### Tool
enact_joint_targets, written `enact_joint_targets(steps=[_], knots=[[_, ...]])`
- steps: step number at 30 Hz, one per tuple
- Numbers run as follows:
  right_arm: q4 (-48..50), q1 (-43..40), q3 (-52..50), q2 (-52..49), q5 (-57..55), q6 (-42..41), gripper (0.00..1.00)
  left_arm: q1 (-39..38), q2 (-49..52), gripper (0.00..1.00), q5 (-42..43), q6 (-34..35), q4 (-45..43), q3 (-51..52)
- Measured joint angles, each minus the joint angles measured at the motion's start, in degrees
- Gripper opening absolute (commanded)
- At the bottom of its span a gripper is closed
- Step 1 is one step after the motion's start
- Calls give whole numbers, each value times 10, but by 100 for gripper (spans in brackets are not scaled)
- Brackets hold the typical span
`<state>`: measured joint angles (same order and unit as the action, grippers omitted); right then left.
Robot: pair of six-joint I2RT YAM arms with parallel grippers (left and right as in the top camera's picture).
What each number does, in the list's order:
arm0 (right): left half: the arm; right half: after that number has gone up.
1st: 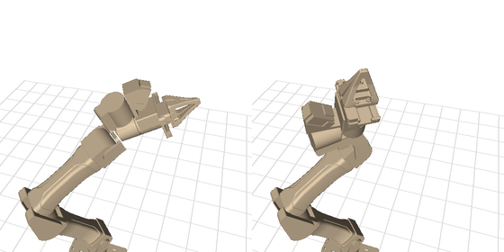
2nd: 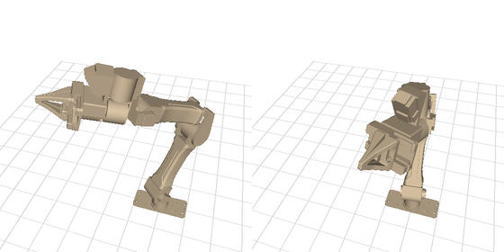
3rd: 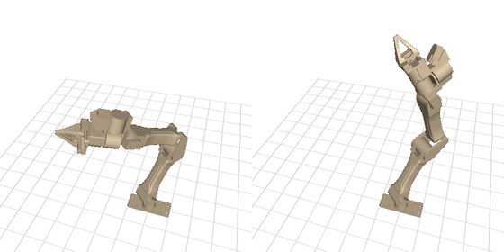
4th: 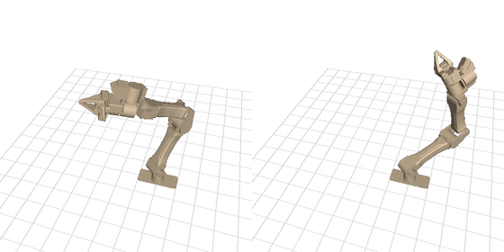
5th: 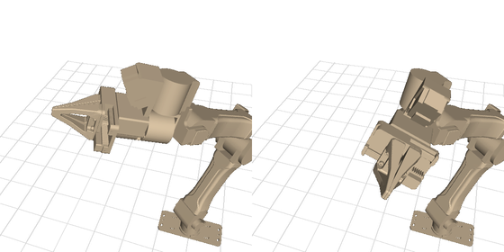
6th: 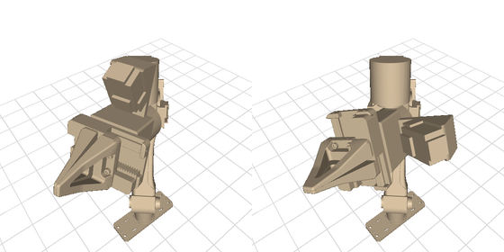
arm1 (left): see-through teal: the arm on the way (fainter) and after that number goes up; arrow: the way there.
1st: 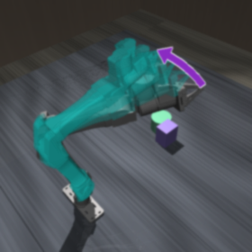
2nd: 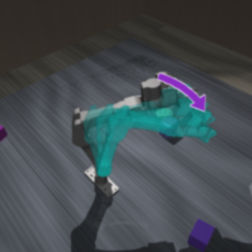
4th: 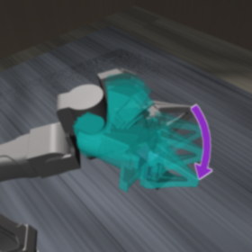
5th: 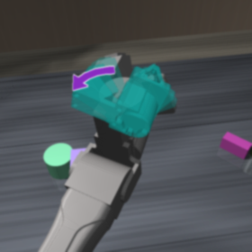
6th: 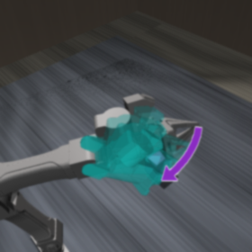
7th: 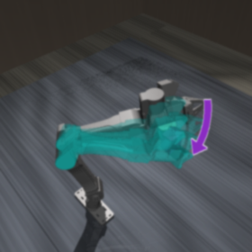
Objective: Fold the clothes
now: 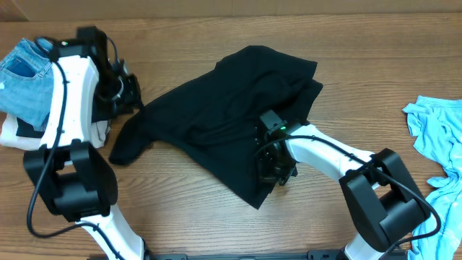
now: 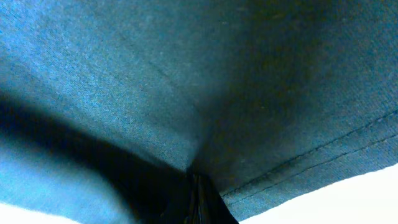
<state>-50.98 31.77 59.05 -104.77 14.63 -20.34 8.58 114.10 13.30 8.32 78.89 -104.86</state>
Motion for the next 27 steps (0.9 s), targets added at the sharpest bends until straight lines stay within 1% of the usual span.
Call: enact_joint_targets(steps=[2,3,5,8,10,11,14,16,18,19,20,21,22,23,25,26,27], knots=[[0,-30,-10,3,20,-4,4,0,-28,54,7,-4,9,-39],[-8,-47,-12,3,24,-7,4,0,-40,57,10,-4,10,-48],[-35,-89,-14,4,13,-26,4,0,-62,56,13,-7,17,-61],[-72,-151,-14,5,-33,-74,4,0,-67,52,16,-10,22,-63],[-83,-196,-14,5,-53,-96,4,-2,-67,52,17,-19,23,-63],[-86,-233,-14,6,-62,-106,4,-7,-67,53,17,-28,23,-63],[-92,-333,-14,7,-75,-122,4,-44,-67,58,19,-69,20,-63],[-95,-402,-11,6,-73,-113,4,-81,-67,61,20,-102,7,-63],[-100,-442,0,1,-67,-89,4,-124,-67,58,19,-134,-14,-63],[-100,-448,6,1,-60,-73,5,-146,-67,56,15,-144,-27,-63],[-97,-447,21,4,-39,-36,6,-161,-66,53,11,-148,-37,-63],[-95,-444,28,7,-30,-24,10,-187,-60,54,1,-155,-52,-63],[-89,-434,36,23,-7,6,13,-199,-47,57,-3,-158,-64,-63],[-76,-426,36,42,12,22,17,-204,-30,58,-6,-160,-70,-65],[-61,-403,43,80,44,42,22,-210,10,58,-8,-160,-82,-66],[-52,-388,49,98,63,50,29,-214,45,58,-9,-160,-92,-66],[-45,-376,53,104,77,54,39,-215,77,59,-9,-160,-97,-66]])
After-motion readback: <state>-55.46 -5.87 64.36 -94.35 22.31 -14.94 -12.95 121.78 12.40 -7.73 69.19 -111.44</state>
